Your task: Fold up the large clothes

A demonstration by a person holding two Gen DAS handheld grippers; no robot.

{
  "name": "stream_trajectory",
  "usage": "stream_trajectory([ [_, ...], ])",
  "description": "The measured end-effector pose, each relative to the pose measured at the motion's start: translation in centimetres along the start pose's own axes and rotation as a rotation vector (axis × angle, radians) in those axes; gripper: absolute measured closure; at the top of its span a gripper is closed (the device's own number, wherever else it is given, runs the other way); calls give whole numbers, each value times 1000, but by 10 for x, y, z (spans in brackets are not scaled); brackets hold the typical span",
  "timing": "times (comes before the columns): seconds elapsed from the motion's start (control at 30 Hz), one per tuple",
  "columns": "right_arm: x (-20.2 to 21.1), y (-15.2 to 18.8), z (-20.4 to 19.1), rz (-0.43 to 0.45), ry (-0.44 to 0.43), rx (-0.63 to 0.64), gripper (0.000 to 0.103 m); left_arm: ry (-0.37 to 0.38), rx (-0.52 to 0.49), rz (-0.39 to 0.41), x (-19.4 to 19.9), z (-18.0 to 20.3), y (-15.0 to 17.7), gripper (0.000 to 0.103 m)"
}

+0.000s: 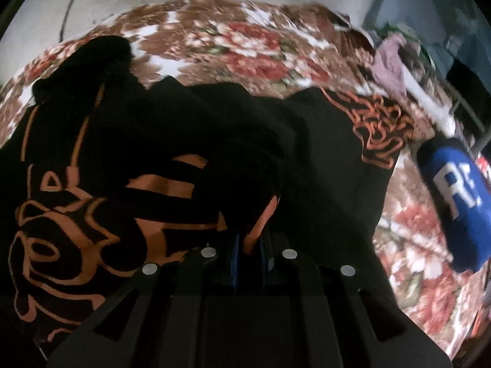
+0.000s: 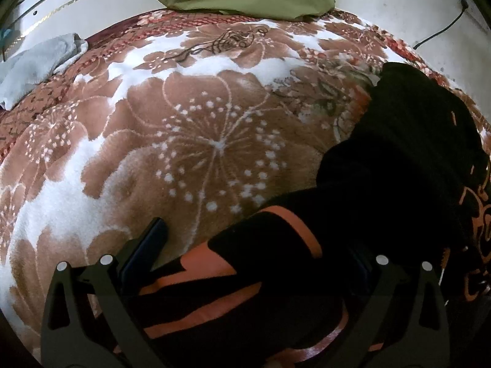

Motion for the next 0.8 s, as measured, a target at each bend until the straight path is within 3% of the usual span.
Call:
stream_trajectory([
  [0.17,0,2,1,9,-6,-7,3,-42,-85,-46,-14,12,18,92],
  [0.27,1,3,1,23,-2,-9,3,-78,-159,-38,-17,22,28,81],
  [0.33,1,3,2,27,-7,-13,3,-59,-180,-35,-17,31,31,49],
  [0.4,1,2,2,26,-7,-11,3,-51,-205,-45,-16,41,35,28],
  [0.43,1,3,2,28,-8,-14,4,-39,-209,-53,-13,46,36,24],
  [0.57,19,0,6,63,-47,-31,5,-12,-168,-79,12,54,35,21],
  [0.7,57,-9,15,102,48,8,5,31,-126,-52,63,58,19,15],
  [0.8,82,-16,21,98,105,91,5,39,-129,-6,111,53,-16,14],
])
Point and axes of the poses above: each gripper's, at about its wrist camera, not at the fingertips, and x roughly against the way its jaws point, z to its right, y to its underside, the point moved 6 cm from there along -x, roughly the way its jaws point, and after that the axes turned 4 degrees about x, right-handed, at the moved point
